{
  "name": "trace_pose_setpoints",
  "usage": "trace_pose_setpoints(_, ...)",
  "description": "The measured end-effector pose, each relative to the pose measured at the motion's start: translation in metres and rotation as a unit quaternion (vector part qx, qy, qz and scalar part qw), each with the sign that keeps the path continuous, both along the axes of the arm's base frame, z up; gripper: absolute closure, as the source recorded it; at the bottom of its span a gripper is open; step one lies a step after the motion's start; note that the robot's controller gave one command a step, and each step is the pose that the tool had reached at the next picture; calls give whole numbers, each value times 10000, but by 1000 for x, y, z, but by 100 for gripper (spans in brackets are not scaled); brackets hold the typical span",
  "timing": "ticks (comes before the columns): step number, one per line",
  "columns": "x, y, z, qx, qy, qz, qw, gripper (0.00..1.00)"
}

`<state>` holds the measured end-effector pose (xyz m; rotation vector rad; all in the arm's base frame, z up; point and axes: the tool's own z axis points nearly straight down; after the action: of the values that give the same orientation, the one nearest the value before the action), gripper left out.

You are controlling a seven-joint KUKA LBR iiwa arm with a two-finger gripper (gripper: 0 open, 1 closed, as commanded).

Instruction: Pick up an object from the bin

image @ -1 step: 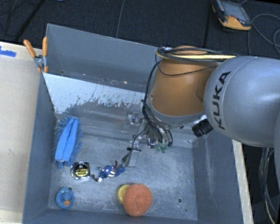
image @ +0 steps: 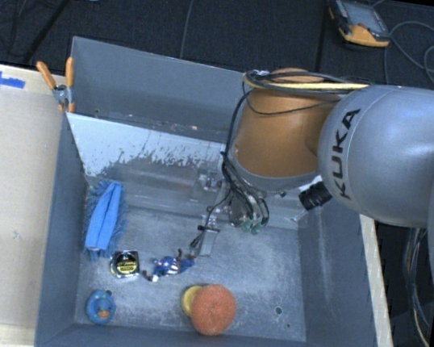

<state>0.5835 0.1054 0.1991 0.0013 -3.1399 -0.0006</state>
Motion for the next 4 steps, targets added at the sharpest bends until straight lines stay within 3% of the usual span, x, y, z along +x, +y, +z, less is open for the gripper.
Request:
trace_pose_setpoints(1,-17,9,-38,-1,-21,403,9992,0)
trace_pose_setpoints(2,-1,24,-59,0,7,109,9999,0)
trace_pose_setpoints(3,-14,21,-66,1,-11,-1214,9926,0)
trace_pose_setpoints(4,-29,15,-67,-8,15,-490,9988,0)
